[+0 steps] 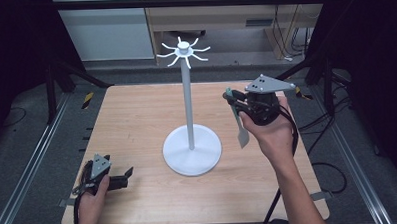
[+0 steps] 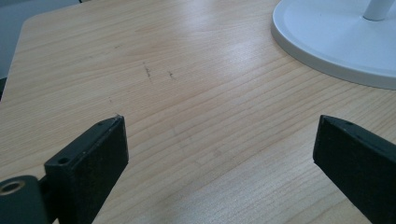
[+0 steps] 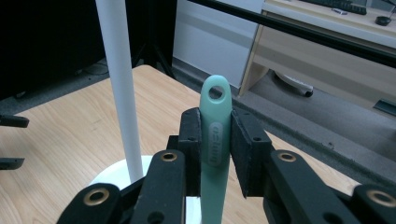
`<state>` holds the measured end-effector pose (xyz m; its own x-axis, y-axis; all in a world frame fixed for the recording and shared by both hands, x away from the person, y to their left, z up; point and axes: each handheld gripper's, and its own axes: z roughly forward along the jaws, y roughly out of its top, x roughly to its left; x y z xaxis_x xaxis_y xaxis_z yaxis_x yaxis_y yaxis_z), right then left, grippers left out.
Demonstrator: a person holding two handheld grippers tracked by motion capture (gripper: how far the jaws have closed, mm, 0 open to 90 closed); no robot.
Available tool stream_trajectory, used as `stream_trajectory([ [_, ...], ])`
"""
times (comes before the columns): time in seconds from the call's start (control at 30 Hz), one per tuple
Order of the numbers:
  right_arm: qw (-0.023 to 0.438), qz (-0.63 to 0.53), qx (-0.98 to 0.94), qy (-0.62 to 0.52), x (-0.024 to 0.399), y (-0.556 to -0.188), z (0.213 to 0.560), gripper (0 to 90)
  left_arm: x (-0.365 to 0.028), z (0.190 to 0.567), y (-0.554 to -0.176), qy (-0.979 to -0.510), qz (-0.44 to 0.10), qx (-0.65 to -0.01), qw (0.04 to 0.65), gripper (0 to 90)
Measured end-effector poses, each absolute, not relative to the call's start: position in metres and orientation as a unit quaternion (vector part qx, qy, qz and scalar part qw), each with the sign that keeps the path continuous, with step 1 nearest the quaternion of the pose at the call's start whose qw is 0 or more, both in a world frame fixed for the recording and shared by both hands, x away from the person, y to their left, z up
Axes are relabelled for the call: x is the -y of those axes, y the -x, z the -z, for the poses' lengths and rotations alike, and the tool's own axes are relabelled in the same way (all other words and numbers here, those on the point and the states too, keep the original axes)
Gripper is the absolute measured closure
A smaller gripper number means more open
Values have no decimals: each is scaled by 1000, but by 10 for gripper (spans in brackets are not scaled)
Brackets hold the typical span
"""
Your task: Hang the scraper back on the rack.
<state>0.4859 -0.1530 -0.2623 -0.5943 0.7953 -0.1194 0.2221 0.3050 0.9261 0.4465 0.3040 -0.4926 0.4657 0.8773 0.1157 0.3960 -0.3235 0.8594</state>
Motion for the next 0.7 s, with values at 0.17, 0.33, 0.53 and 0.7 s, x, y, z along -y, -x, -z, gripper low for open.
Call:
stream_trajectory([
  [0.17,297,-490,-747,-338,152,-484,257,748,-304,493,-446,-756,-300,-421,402,29],
  [0.33,291,-500,-744,-335,149,-484,254,748,-304,493,-446,-756,-299,-421,402,29],
  [0.53,286,-515,-737,-331,147,-485,248,748,-307,493,-446,-753,-301,-425,402,30],
  [0.7,286,-522,-734,-327,147,-485,242,748,-308,492,-445,-753,-301,-425,402,29],
])
